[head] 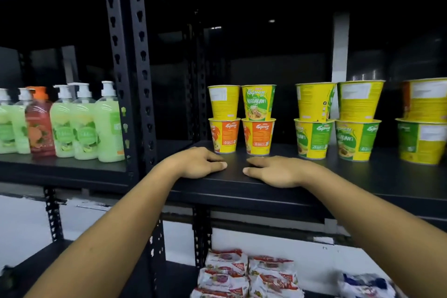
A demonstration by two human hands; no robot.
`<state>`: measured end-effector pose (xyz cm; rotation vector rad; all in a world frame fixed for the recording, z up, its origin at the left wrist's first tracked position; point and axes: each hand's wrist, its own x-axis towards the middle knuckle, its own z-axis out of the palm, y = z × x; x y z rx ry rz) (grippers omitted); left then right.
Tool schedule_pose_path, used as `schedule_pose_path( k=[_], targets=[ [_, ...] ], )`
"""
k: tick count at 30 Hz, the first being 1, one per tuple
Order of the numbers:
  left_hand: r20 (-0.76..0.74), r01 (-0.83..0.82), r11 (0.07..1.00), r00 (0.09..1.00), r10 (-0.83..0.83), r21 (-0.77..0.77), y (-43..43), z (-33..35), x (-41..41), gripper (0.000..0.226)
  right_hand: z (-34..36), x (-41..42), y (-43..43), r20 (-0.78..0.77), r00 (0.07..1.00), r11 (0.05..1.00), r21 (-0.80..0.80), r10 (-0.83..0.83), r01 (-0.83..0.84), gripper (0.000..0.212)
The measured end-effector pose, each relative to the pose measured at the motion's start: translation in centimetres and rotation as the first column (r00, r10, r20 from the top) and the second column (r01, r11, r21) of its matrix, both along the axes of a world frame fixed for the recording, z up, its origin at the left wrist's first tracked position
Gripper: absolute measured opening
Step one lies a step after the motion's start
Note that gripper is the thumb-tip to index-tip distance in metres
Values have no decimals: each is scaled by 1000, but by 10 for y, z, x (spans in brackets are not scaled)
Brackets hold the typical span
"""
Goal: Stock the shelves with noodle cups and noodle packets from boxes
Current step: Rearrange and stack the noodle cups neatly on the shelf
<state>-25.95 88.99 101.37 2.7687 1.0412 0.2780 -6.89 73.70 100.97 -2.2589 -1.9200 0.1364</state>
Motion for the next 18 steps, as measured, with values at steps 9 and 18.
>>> schedule_pose_path(
  k=[9,18],
  targets=[
    [381,-57,997,922,69,-43,39,17,26,41,0,-7,-5,-6,1000,999,-32,-23,23,65],
    [604,68,864,742,290,-498,77,30,68,102,1,-7,-6,-17,1000,999,-38,-25,25,64]
  ],
)
